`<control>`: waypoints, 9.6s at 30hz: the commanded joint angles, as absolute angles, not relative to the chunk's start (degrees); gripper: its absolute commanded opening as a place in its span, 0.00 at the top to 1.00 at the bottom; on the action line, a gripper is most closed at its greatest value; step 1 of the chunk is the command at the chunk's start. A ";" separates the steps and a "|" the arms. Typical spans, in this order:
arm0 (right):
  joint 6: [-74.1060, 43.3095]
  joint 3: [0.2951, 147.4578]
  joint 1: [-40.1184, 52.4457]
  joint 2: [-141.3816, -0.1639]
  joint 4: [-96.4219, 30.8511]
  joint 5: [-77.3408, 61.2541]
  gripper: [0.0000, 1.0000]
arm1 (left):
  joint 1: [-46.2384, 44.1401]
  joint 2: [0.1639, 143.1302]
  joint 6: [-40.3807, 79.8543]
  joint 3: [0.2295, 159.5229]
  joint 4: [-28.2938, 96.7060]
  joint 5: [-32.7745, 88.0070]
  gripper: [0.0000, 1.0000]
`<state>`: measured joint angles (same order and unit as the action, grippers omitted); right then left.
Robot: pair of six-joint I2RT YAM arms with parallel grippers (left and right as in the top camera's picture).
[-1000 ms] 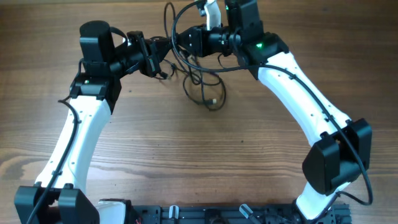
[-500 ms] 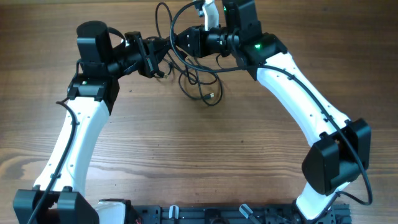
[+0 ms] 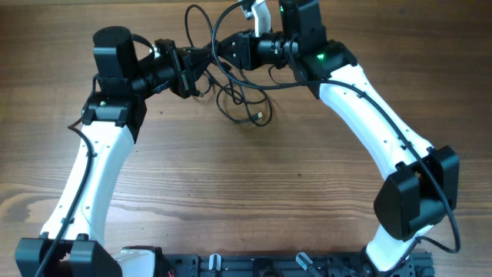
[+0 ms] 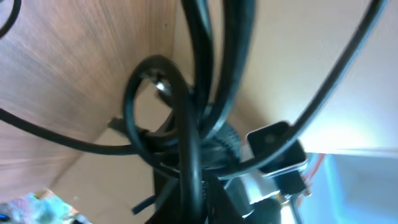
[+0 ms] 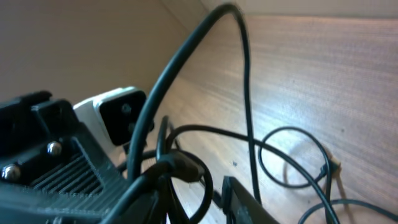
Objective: Untangle cables
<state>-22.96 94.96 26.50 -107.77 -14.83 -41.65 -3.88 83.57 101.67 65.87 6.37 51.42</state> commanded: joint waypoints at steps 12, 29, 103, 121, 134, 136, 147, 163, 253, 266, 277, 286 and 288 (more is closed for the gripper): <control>-25.23 97.01 24.23 -106.63 -16.32 -40.56 0.65 | -6.63 84.31 49.87 65.25 24.25 50.72 0.96; -17.04 97.01 23.64 -106.65 -36.67 -41.25 0.43 | -6.63 84.31 46.85 65.25 29.23 39.64 0.96; -12.23 117.03 -0.47 -83.09 -56.86 -20.56 0.96 | -5.41 84.33 42.17 65.14 35.66 29.87 0.05; -6.85 115.85 0.84 -92.58 -63.86 -31.31 0.96 | -5.41 84.33 42.19 65.14 36.07 29.89 0.04; -16.71 115.81 5.19 -118.45 -68.71 -14.85 0.96 | -5.41 84.33 42.22 65.14 36.34 29.91 0.04; -16.69 115.81 4.38 -121.36 -69.43 -14.81 0.96 | -5.41 84.33 42.22 65.14 36.34 29.91 0.04; -14.72 116.05 1.48 -126.37 -71.70 -11.46 0.32 | -5.41 84.33 42.22 65.14 36.36 29.91 0.03; -8.93 115.35 11.14 -128.18 -61.69 -11.53 0.27 | -5.41 84.33 42.22 65.14 36.75 29.89 0.03; -0.82 122.87 -7.60 -109.08 -56.66 -20.73 0.75 | 2.09 84.33 42.41 65.14 40.23 26.04 0.00; 10.26 122.89 2.17 -125.54 -57.91 -30.96 0.57 | 2.09 84.33 42.41 65.14 40.80 25.82 0.00; 20.21 122.87 5.63 -138.39 -57.04 -39.09 0.57 | 2.11 84.33 42.41 65.14 41.01 25.78 0.00; 20.88 122.87 7.84 -143.85 -54.35 -39.05 0.55 | 2.09 84.33 42.41 65.14 41.65 25.78 0.00; 20.78 122.87 8.25 -144.66 -53.60 -39.05 0.54 | 2.09 84.33 42.41 65.14 41.67 25.80 0.00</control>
